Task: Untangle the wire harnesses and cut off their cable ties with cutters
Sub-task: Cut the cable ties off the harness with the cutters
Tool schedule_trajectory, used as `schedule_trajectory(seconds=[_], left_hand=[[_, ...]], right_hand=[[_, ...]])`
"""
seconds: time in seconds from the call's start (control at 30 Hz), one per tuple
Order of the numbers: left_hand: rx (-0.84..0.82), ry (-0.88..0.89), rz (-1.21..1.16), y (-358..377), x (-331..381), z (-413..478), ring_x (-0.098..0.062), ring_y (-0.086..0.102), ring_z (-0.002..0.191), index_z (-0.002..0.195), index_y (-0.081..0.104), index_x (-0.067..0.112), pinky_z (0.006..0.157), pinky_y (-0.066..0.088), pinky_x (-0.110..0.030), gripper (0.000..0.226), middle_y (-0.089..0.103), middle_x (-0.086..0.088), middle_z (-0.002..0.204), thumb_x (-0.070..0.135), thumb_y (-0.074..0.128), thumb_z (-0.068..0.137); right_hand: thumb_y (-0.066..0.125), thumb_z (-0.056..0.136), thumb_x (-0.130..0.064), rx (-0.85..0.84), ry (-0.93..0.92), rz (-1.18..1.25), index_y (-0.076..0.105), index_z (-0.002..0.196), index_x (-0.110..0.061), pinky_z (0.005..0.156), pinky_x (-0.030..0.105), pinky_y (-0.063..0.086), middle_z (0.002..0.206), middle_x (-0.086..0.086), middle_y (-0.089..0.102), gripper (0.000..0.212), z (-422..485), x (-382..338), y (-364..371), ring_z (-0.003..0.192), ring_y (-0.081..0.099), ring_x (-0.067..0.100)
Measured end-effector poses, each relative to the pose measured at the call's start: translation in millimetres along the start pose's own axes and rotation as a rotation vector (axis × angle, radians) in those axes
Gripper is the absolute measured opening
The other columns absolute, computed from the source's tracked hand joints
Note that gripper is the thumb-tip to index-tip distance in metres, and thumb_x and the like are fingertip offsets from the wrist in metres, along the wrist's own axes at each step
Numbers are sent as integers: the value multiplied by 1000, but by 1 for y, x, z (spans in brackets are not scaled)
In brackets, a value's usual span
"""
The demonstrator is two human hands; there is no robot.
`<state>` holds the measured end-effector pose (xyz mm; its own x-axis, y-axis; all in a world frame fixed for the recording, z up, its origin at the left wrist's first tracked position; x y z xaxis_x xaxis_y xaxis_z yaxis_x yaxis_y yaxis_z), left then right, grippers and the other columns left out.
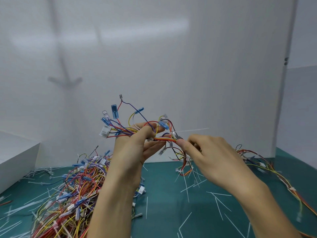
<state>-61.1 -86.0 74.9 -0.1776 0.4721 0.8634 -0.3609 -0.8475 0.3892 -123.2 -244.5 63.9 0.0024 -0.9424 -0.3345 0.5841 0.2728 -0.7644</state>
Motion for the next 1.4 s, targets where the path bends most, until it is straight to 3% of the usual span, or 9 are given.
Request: schedule_trajectory(seconds=[0.37,0.53,1.4], left_hand=[[-38,-1,50,-3,2,0,-37,75,82,87,62,1,69,62,-32,17,76,-17,91,-10,48,85],[-59,-16,78,-6,5,-1,-34,75,81,89,65,-1,66,61,-28,19,77,-15,91,-9,48,86],[-77,-23,95,-13,7,0,-36,75,84,89,68,-1,68,61,-30,20,76,-19,90,-10,50,86]], right_hand=[[24,86,-76,4,-17,-13,56,77,-22,49,29,29,58,-3,50,63,1,4,1,60,47,13],[33,88,-73,-16,-23,73,55,75,-23,50,28,31,56,-1,48,56,2,5,2,57,44,13],[32,91,-66,-71,-79,151,48,67,-14,51,29,24,55,3,40,59,2,-1,7,56,36,17]])
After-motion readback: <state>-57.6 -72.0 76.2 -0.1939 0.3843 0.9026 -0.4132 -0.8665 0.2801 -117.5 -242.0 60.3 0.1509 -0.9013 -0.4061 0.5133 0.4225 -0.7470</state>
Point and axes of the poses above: each hand's wrist, its own z-axis towards the middle knuckle, its own y-axis out of the palm, x = y × z, the point moved 2 cm from there along z, towards the middle knuckle
